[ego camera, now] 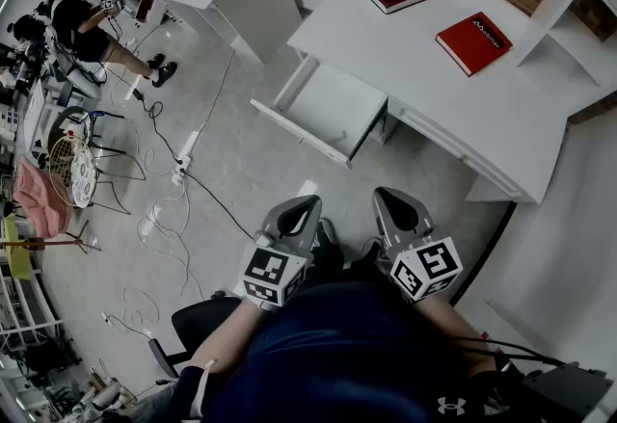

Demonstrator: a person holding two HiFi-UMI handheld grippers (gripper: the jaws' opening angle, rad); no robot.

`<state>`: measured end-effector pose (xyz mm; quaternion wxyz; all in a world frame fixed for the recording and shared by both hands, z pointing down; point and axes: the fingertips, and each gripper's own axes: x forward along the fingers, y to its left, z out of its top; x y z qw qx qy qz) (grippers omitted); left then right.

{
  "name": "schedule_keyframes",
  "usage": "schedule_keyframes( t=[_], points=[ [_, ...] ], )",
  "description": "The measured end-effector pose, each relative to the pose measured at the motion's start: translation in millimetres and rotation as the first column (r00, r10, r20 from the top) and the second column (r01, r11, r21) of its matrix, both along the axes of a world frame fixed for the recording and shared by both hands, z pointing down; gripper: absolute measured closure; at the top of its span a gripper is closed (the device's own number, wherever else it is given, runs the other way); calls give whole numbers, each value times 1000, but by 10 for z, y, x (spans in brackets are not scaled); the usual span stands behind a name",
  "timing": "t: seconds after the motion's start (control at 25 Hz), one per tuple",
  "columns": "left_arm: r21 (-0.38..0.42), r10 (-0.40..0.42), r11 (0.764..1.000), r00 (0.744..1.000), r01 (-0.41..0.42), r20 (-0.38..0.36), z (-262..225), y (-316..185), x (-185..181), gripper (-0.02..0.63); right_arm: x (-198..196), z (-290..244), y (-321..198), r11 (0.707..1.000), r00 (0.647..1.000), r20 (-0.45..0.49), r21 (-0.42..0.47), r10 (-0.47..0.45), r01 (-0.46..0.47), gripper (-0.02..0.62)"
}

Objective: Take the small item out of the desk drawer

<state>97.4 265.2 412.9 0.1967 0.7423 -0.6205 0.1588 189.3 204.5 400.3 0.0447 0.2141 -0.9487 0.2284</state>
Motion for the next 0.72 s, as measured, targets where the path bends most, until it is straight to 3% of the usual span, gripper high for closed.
schedule_keyframes(
  t=[0.32, 0.72],
  points=[
    [16, -8, 1000, 999, 9, -47, 179, 19, -347, 603, -274, 274, 84, 1000, 997, -72, -28, 2, -4, 594],
    [114, 25, 993, 993, -13, -112, 41, -121, -1037, 603, -795, 55, -54, 993, 982, -151, 33, 115, -111, 592]
  ],
)
